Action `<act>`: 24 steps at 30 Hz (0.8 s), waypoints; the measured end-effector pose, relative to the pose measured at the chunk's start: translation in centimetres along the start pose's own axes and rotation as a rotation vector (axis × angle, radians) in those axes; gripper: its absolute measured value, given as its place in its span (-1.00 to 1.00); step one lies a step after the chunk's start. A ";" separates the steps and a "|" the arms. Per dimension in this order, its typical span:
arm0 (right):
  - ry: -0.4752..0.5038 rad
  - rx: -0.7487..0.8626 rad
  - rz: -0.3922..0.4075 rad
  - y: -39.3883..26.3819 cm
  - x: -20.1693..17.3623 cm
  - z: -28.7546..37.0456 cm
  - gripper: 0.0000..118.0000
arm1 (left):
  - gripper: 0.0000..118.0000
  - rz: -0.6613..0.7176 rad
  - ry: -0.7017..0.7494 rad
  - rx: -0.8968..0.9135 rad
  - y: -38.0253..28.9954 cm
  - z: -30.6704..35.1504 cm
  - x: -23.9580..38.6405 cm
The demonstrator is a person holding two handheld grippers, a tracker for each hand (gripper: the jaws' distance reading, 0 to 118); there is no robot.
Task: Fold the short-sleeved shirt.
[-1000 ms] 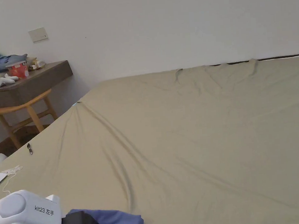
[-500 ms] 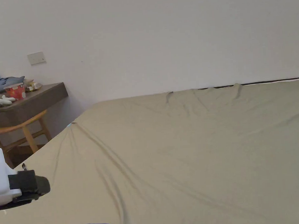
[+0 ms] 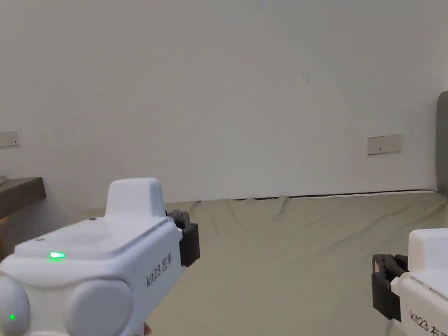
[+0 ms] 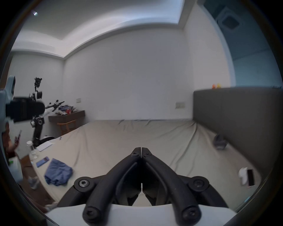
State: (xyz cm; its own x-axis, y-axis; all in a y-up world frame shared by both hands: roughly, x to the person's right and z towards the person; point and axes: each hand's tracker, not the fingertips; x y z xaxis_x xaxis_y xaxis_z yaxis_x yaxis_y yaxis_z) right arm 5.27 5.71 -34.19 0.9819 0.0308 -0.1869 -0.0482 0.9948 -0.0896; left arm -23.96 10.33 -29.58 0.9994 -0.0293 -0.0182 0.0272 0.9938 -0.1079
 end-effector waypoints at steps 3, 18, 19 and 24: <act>-0.119 0.018 0.083 -0.8 0.4 1.3 -1.00 | -0.95 0.090 -0.039 -0.173 -4.5 -0.5 1.5; -0.087 -0.031 0.011 -1.3 2.4 3.7 -1.00 | -0.90 0.050 -0.075 -0.159 -5.0 1.3 4.9; -0.090 -0.031 0.011 -1.2 2.3 3.7 -1.00 | -0.75 0.049 -0.082 -0.164 -5.0 1.2 4.7; -0.094 -0.018 0.029 -1.2 2.2 3.9 -0.69 | 0.75 0.081 -0.020 -0.188 -5.1 2.0 4.5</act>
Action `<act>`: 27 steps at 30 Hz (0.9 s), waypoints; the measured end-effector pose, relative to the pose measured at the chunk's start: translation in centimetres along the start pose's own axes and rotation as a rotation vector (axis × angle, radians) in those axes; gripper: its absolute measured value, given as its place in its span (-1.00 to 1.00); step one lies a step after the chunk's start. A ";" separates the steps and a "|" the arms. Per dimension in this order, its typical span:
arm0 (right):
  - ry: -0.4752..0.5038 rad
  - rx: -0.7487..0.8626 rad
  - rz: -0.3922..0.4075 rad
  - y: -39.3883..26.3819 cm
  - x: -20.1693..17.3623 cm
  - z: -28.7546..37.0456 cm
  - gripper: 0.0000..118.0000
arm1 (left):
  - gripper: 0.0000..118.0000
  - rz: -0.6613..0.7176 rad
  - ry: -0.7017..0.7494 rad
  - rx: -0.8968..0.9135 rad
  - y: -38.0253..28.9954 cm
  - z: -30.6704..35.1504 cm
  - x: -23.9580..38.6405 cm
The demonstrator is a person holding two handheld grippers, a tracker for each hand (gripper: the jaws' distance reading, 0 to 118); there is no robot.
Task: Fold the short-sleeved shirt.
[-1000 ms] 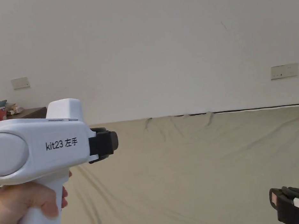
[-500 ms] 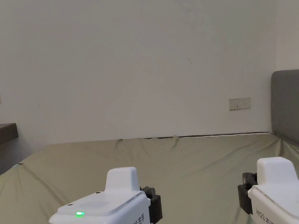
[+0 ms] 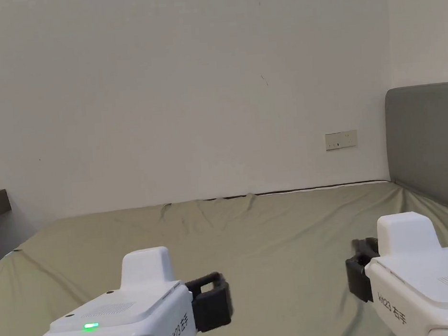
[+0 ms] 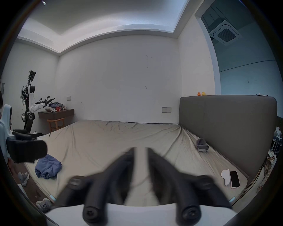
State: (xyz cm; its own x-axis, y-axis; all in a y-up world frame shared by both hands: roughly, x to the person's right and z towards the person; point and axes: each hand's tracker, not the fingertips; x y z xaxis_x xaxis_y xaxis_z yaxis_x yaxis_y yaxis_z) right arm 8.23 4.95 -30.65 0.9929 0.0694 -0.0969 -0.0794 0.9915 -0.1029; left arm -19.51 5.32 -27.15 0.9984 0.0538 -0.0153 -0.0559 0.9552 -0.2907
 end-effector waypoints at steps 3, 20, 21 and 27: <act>-0.005 -0.017 -0.030 0.0 0.2 -0.1 0.96 | 0.95 -0.025 0.001 0.067 0.1 0.8 -0.1; 0.050 0.091 -0.078 1.7 1.4 0.4 1.00 | 0.97 -0.105 0.094 0.075 -0.2 0.8 -0.7; 0.046 0.093 -0.079 1.9 1.3 0.4 1.00 | 0.97 -0.111 0.116 0.078 -0.1 0.9 -0.6; -0.003 0.046 -0.086 1.8 0.8 0.1 1.00 | 0.97 -0.074 0.088 0.071 0.1 1.1 -0.5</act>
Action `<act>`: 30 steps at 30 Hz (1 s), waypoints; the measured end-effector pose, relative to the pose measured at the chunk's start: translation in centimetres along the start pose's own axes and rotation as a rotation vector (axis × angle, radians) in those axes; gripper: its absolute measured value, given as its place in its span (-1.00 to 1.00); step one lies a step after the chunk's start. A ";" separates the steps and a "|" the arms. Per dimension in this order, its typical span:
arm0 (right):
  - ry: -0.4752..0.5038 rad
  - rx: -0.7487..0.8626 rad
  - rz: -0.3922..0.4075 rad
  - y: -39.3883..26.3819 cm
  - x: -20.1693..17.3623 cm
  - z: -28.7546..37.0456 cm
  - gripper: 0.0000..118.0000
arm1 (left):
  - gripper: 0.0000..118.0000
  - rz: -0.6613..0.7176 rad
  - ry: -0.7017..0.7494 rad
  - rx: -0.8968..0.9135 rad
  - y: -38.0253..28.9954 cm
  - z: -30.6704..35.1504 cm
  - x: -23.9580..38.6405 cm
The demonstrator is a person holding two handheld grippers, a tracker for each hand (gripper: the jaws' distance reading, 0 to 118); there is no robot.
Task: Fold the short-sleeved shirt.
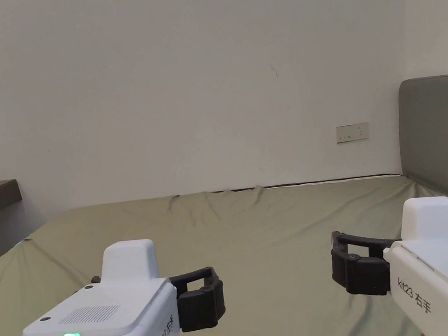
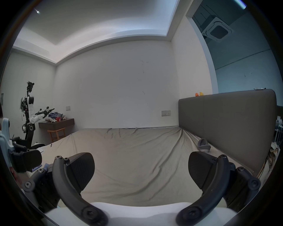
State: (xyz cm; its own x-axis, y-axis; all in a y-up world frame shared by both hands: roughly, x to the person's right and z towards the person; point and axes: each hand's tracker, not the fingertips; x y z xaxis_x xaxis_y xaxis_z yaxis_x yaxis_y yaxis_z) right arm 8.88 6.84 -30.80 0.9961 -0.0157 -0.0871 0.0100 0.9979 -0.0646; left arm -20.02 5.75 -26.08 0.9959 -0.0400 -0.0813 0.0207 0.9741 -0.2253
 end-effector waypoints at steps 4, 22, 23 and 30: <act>0.007 -0.014 -0.094 -0.3 0.5 0.2 1.00 | 0.97 0.000 -0.014 -0.002 0.2 0.0 0.1; -0.048 0.019 0.012 -0.9 -1.0 0.9 1.00 | 0.97 -0.045 -0.006 -0.029 -0.2 0.2 -0.2; -0.051 0.023 0.024 -1.0 -1.3 0.9 1.00 | 0.97 -0.045 -0.008 -0.028 -0.3 0.2 -0.3; -0.043 0.002 0.039 -2.3 -2.2 0.8 1.00 | 0.97 -0.008 -0.027 -0.035 -0.8 -0.2 -0.4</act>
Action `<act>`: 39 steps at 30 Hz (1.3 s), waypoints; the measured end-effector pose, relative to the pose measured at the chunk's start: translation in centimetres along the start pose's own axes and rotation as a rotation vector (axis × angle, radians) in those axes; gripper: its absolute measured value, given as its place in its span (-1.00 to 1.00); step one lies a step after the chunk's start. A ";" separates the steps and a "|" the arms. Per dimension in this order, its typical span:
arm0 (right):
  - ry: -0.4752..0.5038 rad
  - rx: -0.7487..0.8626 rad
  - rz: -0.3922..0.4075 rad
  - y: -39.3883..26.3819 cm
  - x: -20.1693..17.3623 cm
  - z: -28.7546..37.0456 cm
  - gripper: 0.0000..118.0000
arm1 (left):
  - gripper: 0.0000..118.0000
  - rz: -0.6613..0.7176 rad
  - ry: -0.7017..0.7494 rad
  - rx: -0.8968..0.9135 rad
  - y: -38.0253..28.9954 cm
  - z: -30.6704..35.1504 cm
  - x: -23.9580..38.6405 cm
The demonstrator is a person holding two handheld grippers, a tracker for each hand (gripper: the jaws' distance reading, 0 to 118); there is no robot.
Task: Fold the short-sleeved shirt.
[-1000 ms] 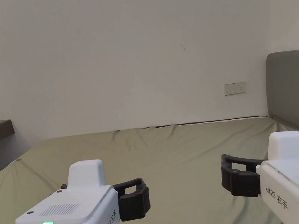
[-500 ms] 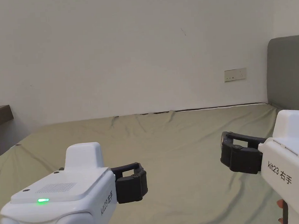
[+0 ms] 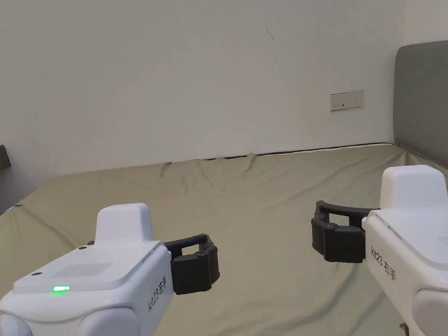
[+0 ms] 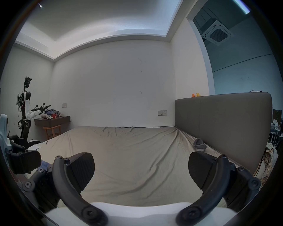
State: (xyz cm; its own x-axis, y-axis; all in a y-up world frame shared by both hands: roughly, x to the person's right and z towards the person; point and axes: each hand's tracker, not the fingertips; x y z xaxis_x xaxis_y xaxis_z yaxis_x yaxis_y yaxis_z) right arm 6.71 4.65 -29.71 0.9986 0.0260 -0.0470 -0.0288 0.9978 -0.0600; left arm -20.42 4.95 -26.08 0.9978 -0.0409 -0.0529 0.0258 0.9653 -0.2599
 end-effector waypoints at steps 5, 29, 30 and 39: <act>-0.007 0.000 0.009 -0.5 0.2 -0.1 1.00 | 0.97 0.023 -0.002 -0.013 -0.3 -0.2 -0.4; 0.005 -0.016 0.023 -0.3 0.7 -1.6 1.00 | 0.97 -0.002 0.003 -0.023 0.1 -0.8 -0.1; 0.005 -0.016 0.020 -0.2 0.8 -1.6 1.00 | 0.97 -0.005 0.000 -0.024 0.2 -0.8 -0.1; 0.000 -0.003 0.014 0.4 1.3 -1.8 1.00 | 0.97 0.044 -0.027 -0.038 0.2 -1.6 -0.3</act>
State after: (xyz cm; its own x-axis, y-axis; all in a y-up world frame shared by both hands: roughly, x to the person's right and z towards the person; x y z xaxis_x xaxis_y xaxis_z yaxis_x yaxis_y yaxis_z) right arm 7.91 5.00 -31.63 0.9980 0.0399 -0.0482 -0.0429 0.9972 -0.0618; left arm -20.81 4.76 -27.70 0.9992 0.0089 -0.0392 -0.0201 0.9556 -0.2941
